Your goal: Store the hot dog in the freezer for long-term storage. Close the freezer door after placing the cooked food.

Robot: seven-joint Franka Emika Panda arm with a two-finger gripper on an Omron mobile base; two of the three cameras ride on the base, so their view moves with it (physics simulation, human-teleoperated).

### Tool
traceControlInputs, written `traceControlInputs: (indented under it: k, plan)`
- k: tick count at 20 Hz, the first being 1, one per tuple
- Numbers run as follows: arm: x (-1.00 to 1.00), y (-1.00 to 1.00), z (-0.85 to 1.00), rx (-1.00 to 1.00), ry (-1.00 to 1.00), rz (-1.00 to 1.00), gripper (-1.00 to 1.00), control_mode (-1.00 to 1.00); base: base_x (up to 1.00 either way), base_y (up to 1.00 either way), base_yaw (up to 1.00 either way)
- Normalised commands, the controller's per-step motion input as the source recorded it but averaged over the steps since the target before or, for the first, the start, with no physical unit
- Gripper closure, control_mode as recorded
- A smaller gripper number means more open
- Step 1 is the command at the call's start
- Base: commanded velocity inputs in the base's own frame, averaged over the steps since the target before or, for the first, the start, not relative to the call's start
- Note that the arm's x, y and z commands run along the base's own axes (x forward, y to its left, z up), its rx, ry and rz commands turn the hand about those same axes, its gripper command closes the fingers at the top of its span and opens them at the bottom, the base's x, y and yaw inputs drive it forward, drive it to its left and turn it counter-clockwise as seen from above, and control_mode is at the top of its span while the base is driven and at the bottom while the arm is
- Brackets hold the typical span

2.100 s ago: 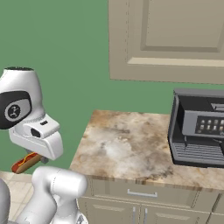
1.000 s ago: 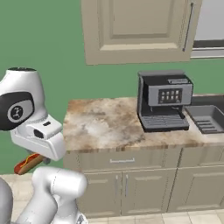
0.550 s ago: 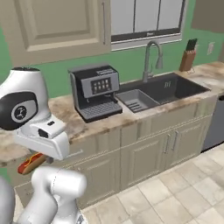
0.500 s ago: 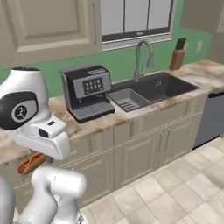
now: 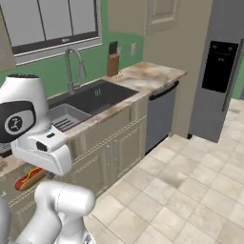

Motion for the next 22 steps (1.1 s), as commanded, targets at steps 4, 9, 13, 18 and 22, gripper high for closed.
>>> traceControlInputs:
  k: [4, 9, 13, 18, 22]
  plan:
    - [0.00, 0.00, 0.00, 0.00, 0.00, 0.00, 1.00, 1.00, 1.00, -0.76, -0.19]
    - [0.00, 0.00, 0.00, 0.00, 0.00, 0.00, 1.00, 1.00, 1.00, -0.77, -0.19]
    - [0.00, 0.00, 0.00, 0.00, 0.00, 0.00, 1.00, 1.00, 0.76, -0.62, -0.52]
    - [0.00, 0.00, 0.00, 0.00, 0.00, 0.00, 1.00, 1.00, 0.67, -0.58, -0.59]
    - [0.00, 0.00, 0.00, 0.00, 0.00, 0.00, 1.00, 1.00, 0.88, -0.55, -0.52]
